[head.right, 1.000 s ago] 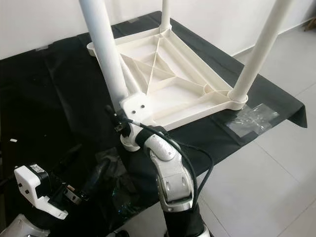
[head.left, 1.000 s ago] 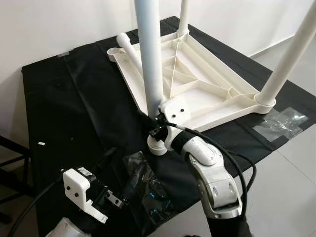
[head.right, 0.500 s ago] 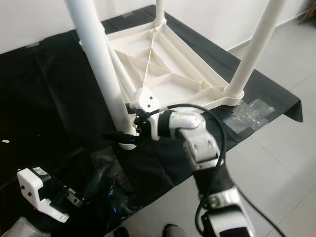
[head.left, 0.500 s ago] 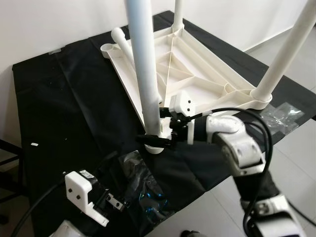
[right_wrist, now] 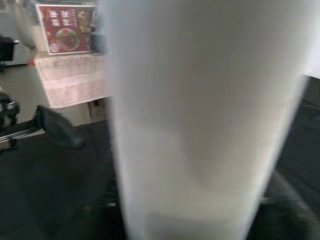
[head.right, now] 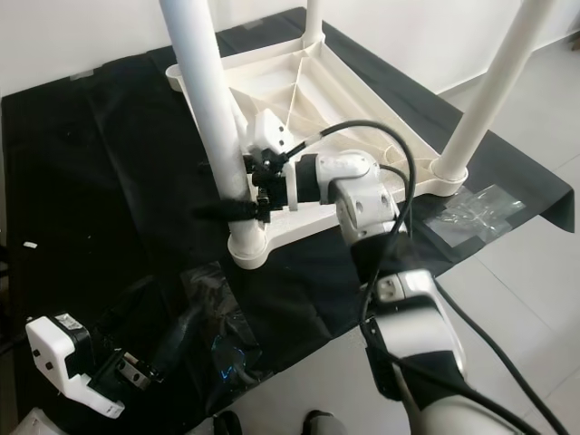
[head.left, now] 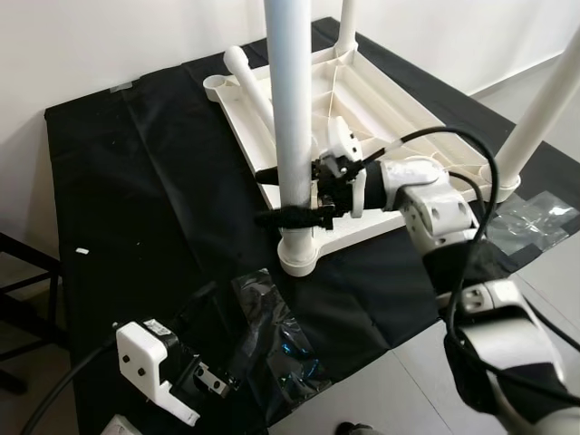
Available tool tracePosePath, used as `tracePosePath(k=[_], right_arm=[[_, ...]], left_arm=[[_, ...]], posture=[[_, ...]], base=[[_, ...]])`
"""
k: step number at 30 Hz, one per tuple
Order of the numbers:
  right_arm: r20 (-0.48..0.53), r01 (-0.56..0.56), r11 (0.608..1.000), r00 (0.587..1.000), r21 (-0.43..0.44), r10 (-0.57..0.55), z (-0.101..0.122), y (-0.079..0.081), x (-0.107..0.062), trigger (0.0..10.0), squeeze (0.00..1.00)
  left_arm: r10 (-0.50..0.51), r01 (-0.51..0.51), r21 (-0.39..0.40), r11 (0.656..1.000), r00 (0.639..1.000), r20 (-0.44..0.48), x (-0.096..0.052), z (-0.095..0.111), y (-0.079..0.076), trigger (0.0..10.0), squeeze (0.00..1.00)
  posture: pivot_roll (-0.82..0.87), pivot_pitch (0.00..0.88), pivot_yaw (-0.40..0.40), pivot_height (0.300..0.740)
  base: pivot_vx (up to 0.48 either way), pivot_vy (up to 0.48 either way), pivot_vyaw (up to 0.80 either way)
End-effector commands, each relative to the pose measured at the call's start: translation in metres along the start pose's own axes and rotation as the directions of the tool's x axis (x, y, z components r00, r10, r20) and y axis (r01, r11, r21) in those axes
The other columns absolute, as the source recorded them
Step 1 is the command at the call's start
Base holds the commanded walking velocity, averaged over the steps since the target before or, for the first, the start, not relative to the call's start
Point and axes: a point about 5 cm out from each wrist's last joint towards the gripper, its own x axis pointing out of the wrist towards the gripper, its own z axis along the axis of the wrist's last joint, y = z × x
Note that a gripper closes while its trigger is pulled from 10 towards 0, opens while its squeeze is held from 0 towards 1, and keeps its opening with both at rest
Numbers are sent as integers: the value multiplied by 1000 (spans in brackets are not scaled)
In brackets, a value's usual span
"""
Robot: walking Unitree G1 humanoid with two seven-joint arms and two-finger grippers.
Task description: Building children table
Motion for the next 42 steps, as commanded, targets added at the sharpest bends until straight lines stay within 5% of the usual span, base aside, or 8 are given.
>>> tracePosePath(k=[1,15,19,30,33,35,36,42], right_arm=[[6,-35,999,999,-10,35,0,1,3,0,0],[-17,278,959,961,47,-278,-29,14,-6,0,0],[-307,844,508,536,171,-787,-90,76,22,0,0],[-280,825,544,564,153,-777,-75,88,43,0,0],[-298,862,492,505,124,-810,-68,90,42,6902,0],[-259,834,534,550,136,-794,-61,87,43,10000,90],[-229,810,568,587,148,-777,-57,83,43,10000,1000],[-5,532,838,845,122,-535,-24,58,36,10000,1000]], left_arm=[[-3,3,-1,1000,1000,-31,-3,-2,-1,10000,0],[2,-2,2,1000,1000,-29,-2,-3,2,10000,0],[1,-1,5,1000,1000,-27,0,-3,7,10000,0],[-5,5,0,1000,1000,-28,4,-7,13,10000,0],[3,-3,4,1000,1000,-21,5,-7,13,10000,0],[0,0,1,1000,1000,-20,5,-7,13,10000,0],[-3,3,-1,1000,1000,-20,6,-7,12,10000,0],[-9,9,-6,1000,1000,-18,6,-7,10,10000,0]], posture=[[91,248,45,740],[56,248,40,740],[38,235,70,740],[26,209,61,740],[21,209,52,740],[19,211,52,740],[19,211,51,740],[14,217,58,740]], base=[[0,0,0],[0,0,0],[0,0,0],[0,0,0],[0,0,0],[0,0,0],[0,0,0],[0,0,0]])
